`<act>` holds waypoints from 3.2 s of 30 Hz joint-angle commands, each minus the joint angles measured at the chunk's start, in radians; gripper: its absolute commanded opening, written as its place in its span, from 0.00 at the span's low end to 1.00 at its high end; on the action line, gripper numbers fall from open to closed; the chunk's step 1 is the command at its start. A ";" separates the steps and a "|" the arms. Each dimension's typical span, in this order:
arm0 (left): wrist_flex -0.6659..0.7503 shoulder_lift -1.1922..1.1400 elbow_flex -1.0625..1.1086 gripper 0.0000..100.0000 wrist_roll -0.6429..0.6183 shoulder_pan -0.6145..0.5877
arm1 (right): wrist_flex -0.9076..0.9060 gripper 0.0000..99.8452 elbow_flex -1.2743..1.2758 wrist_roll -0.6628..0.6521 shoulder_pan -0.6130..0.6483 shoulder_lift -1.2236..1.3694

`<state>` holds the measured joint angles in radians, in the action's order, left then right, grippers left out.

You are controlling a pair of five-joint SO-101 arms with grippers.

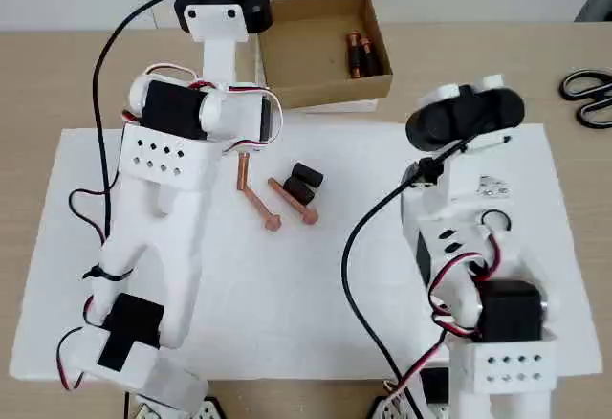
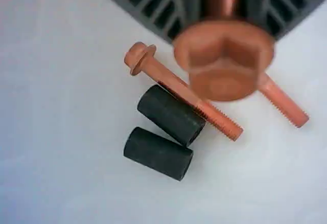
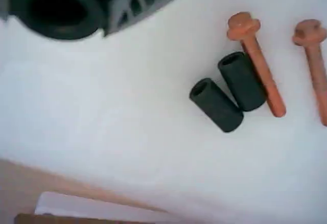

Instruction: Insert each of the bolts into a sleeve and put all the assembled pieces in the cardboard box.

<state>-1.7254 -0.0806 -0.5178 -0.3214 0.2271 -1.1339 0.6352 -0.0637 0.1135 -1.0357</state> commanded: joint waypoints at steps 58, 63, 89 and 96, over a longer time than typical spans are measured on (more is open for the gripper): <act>0.925 1.238 1.320 0.01 -0.026 0.103 | 0.438 0.00 0.830 0.149 0.341 -0.777; 0.924 1.243 1.316 0.01 -0.095 0.109 | 0.437 0.00 0.861 0.150 0.384 -0.777; 1.016 1.235 1.432 0.01 -0.094 0.209 | 0.444 0.00 0.899 0.152 0.559 -0.774; 1.051 1.235 1.480 0.01 -0.092 0.249 | 0.444 0.00 0.901 0.152 0.573 -0.771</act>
<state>-0.7250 1.1377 0.9521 -0.4135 0.4664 -0.6935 1.5390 0.0928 0.6813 -1.7998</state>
